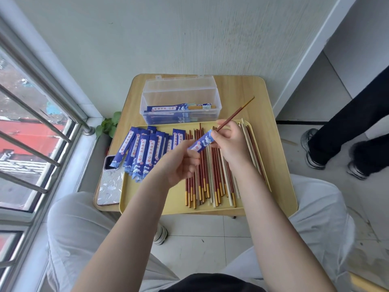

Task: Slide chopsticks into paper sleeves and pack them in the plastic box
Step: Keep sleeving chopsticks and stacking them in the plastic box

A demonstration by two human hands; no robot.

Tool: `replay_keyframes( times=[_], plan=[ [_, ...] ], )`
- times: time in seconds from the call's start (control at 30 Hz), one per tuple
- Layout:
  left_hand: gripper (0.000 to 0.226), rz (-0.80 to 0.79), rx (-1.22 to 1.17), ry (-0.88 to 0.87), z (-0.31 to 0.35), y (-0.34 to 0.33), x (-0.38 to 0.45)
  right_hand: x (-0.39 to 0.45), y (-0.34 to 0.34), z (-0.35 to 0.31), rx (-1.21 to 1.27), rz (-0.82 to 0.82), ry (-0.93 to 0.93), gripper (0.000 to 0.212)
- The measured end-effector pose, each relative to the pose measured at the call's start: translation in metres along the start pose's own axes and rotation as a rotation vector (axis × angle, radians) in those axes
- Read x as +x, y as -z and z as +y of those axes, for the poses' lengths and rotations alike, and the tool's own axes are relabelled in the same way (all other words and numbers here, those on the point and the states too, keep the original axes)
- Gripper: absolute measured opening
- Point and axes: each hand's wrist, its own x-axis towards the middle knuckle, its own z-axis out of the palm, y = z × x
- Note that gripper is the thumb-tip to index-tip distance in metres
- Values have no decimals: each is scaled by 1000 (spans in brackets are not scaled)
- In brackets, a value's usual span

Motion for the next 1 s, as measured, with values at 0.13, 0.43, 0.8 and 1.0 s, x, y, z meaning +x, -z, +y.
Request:
replay_keyframes(
  times=[0.13, 0.43, 0.8, 1.0],
  plan=[
    [32, 453, 334, -483, 1, -3, 12, -2, 2, -1, -57, -133, -65, 41],
    [46, 62, 544, -273, -17, -4, 20, -10, -10, 7, -171, -381, -79, 67],
    [50, -59, 564, -231, -34, 15, 33, 7, -7, 7, -137, -31, -9, 53],
    [38, -5, 538, -314, -35, 17, 33, -1, -17, 5, -331, -183, 20, 40]
  ],
)
